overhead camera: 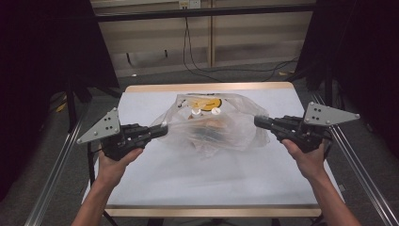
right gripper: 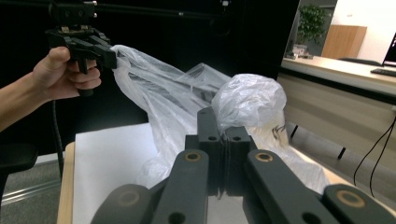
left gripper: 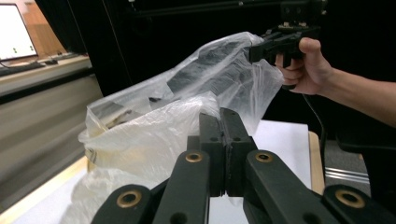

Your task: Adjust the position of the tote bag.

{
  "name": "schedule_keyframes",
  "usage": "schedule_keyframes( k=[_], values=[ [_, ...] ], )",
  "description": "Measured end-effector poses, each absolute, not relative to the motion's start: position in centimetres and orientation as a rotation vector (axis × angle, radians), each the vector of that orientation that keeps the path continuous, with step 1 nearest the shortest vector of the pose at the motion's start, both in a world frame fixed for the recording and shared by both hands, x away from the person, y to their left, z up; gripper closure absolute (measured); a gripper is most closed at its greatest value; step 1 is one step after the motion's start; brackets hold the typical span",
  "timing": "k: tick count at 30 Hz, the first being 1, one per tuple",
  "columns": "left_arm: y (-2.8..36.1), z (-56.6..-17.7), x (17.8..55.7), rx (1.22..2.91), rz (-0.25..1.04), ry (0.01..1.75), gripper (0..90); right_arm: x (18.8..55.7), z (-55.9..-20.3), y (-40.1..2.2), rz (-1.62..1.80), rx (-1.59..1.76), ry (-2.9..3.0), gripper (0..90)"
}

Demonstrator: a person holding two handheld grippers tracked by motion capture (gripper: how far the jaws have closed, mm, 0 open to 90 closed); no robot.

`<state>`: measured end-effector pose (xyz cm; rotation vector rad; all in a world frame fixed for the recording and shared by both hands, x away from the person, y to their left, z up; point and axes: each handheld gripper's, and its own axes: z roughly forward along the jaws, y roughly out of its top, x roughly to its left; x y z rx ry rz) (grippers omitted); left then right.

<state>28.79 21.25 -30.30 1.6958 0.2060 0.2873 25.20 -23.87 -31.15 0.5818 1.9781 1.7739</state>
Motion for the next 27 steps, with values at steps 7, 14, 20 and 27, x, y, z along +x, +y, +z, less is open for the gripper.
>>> schedule_keyframes(
  k=[7, 14, 20, 27],
  values=[
    [21.8, -28.8, 30.1, 1.655, 0.323, 0.217, 89.5, 26.4, -29.7, -24.3, 1.815, 0.578, 1.913, 88.5],
    [22.5, -28.1, 30.8, 1.614, 0.343, 0.254, 89.5, 27.2, -29.1, -24.7, 1.85, 0.587, 1.872, 88.5],
    [24.0, -27.2, 31.9, 1.578, 0.373, 0.272, 89.6, 28.3, -28.6, -25.6, 1.864, 0.626, 1.819, 88.7],
    [25.6, -27.3, 33.5, 1.523, 0.407, 0.337, 89.7, 29.4, -27.5, -26.6, 1.829, 0.663, 1.78, 88.6]
  ],
)
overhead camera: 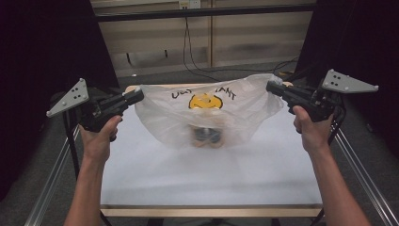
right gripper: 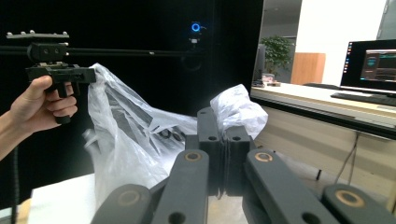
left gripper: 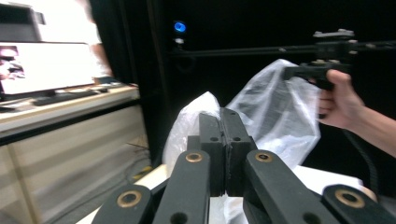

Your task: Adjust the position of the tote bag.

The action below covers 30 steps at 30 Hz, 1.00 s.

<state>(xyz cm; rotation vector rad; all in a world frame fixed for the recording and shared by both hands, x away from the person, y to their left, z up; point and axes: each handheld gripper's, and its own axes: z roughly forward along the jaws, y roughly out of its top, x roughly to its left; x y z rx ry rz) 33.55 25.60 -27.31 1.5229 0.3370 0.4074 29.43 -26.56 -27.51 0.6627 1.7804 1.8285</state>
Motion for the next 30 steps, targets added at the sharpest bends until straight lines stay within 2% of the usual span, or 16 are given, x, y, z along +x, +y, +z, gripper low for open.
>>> schedule_keyframes(
  k=[19, 21, 23, 30],
  values=[
    [28.4, -26.4, 37.6, 1.484, 0.459, 0.489, 89.9, 32.7, -25.1, -28.2, 1.746, 0.77, 1.696, 88.7],
    [28.5, -26.6, 37.7, 1.472, 0.488, 0.54, 90.0, 33.0, -25.2, -28.6, 1.744, 0.797, 1.682, 88.7],
    [28.8, -27.2, 37.7, 1.465, 0.45, 0.532, 90.0, 33.2, -25.8, -29.0, 1.736, 0.832, 1.679, 88.8],
    [28.7, -28.8, 37.2, 1.503, 0.46, 0.54, 90.0, 32.4, -27.9, -29.3, 1.694, 0.852, 1.726, 89.0]
  ],
)
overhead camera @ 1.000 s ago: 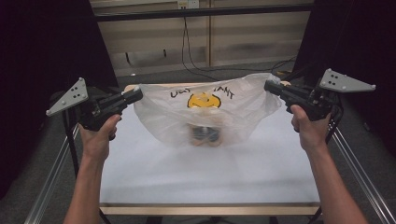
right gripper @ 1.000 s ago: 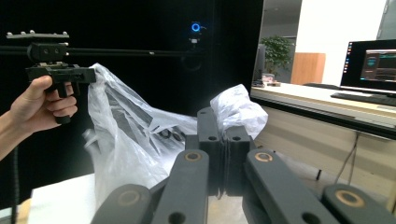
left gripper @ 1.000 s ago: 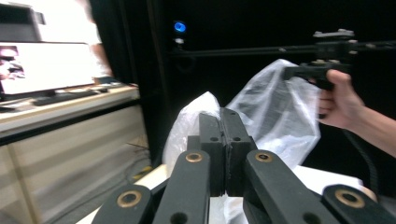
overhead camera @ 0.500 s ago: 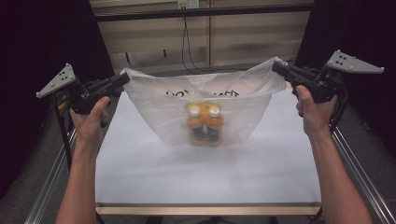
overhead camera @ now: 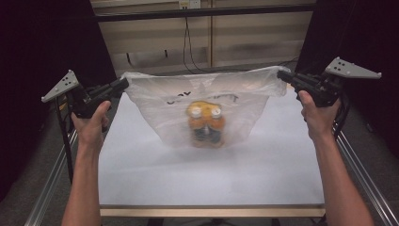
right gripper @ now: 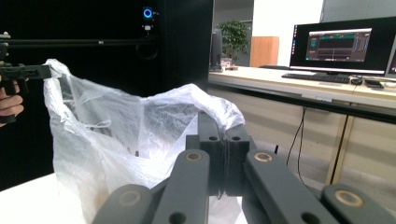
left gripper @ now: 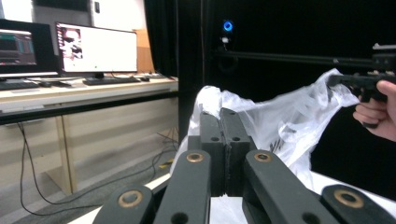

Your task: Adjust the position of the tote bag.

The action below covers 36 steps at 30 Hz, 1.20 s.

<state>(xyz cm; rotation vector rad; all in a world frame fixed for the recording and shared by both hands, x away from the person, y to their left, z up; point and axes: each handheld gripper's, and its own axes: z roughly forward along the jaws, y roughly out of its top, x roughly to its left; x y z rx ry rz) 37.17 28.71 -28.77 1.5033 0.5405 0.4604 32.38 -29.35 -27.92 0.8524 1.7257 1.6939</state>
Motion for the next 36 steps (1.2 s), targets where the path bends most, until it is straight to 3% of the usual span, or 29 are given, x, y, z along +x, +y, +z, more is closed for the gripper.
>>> schedule_keyframes(
  k=[11, 21, 36],
  values=[
    [29.2, -31.2, 37.1, 1.55, 0.456, 0.571, 90.0, 32.4, -30.2, -29.7, 1.619, 0.923, 1.764, 89.3],
    [29.2, -32.0, 37.2, 1.699, 0.514, 0.61, 90.0, 32.6, -33.5, -28.7, 1.473, 0.99, 1.856, 89.4],
    [30.5, -32.0, 36.1, 1.765, 0.479, 0.557, 90.0, 31.2, -33.8, -28.7, 1.45, 0.991, 1.921, 89.5]
  ],
)
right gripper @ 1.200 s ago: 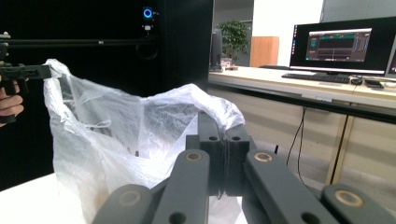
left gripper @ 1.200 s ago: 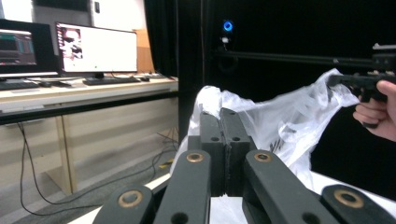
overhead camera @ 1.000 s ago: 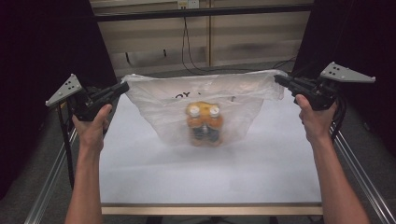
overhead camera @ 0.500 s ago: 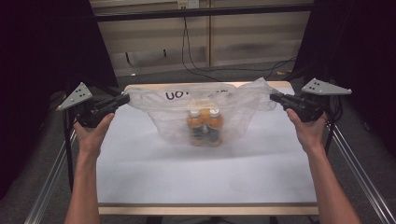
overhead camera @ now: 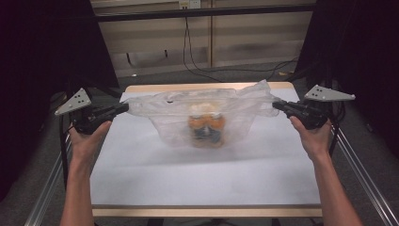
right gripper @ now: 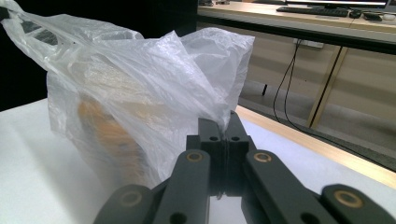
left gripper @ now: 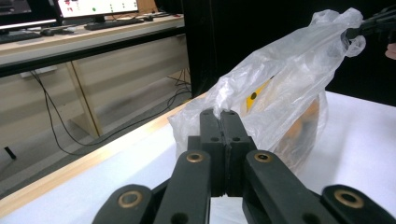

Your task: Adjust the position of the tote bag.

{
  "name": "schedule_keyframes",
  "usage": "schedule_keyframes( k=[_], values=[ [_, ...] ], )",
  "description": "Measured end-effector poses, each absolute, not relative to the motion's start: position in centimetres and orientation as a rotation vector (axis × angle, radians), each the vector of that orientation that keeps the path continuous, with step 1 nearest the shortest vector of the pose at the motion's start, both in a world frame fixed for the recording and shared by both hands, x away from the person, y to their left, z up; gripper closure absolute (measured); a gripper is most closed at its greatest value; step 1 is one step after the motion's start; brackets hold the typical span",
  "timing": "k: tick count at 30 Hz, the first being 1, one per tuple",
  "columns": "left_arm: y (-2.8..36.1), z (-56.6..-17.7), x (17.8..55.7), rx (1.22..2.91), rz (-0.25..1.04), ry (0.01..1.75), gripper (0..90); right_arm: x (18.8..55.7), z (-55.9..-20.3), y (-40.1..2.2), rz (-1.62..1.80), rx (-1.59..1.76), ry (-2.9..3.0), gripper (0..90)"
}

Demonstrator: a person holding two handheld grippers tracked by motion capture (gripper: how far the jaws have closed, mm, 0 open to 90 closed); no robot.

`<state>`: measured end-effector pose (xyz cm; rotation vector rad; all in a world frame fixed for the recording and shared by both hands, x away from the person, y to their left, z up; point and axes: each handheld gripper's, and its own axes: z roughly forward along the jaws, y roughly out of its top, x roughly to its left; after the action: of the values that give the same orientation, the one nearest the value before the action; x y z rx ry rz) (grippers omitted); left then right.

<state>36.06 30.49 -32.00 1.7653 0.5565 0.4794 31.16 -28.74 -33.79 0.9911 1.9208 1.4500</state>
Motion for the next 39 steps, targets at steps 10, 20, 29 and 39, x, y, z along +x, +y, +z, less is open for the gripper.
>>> schedule_keyframes(
  k=[10, 20, 29, 39],
  values=[
    [29.0, -35.5, 39.0, 1.87, 0.431, 0.65, 90.0, 33.2, -36.8, -28.7, 1.329, 1.106, 1.991, 89.5],
    [28.8, -38.2, 40.0, 1.927, 0.377, 0.672, 90.0, 34.6, -40.0, -28.1, 1.146, 1.164, 2.109, 89.5],
    [27.5, -40.8, 40.6, 2.099, 0.369, 0.66, 90.0, 35.5, -42.7, -27.4, 1.009, 1.198, 2.208, 89.5],
    [27.9, -41.8, 40.9, 2.076, 0.334, 0.657, 90.0, 35.8, -44.4, -27.4, 0.988, 1.189, 2.245, 89.5]
  ],
)
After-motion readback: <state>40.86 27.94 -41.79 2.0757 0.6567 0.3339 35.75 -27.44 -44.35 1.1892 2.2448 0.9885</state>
